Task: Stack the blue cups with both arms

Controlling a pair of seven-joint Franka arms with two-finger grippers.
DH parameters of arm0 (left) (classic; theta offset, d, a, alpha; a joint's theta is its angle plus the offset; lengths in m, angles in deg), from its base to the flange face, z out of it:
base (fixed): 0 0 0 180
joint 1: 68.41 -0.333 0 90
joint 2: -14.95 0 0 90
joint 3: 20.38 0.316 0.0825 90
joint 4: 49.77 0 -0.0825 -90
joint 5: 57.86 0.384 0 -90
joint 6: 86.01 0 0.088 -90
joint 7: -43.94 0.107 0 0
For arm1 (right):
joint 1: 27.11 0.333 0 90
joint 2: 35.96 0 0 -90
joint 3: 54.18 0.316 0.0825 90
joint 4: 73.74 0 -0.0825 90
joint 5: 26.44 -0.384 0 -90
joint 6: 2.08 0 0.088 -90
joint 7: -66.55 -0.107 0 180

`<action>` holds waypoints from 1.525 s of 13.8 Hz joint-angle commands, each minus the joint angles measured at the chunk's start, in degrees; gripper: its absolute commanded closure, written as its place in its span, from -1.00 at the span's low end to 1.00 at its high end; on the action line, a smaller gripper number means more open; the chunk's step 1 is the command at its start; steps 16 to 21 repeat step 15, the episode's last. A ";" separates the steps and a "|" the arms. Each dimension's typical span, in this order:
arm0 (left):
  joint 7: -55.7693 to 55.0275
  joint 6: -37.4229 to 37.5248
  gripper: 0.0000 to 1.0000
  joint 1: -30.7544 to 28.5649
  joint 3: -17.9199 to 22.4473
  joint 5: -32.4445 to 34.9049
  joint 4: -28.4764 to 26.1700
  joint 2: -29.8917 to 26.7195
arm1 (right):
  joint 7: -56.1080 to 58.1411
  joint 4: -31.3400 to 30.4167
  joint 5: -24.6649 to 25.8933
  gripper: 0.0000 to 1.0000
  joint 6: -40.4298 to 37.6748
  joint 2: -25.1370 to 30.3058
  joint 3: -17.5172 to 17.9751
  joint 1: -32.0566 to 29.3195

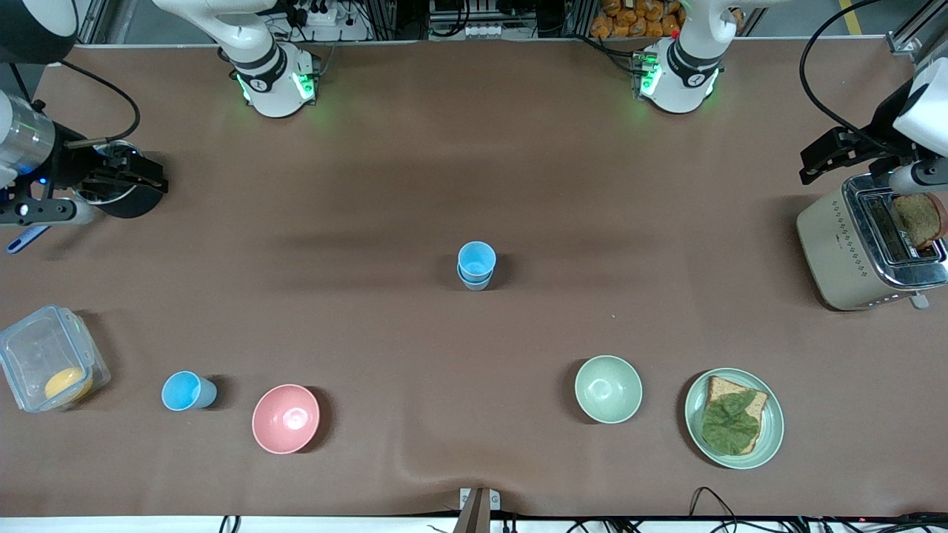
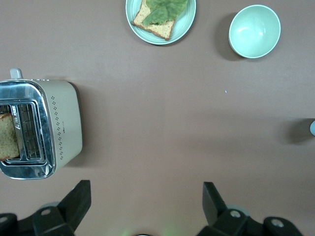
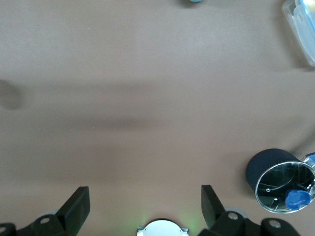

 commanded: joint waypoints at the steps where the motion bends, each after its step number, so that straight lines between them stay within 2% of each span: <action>1: 1.47 1.70 -1.00 0.07 -0.27 1.23 1.76 0.88 | 1.99 2.68 -0.16 -1.00 -0.69 0.26 -0.47 -0.66; 3: 1.47 1.70 -1.00 0.24 -0.27 1.23 1.76 0.88 | 3.40 2.77 -0.16 -1.00 -0.34 0.09 -1.88 -0.66; 21: 1.47 1.70 -1.00 0.15 -0.27 1.14 1.76 0.79 | 3.40 2.77 0.01 -1.00 -0.87 0.09 -1.97 -0.13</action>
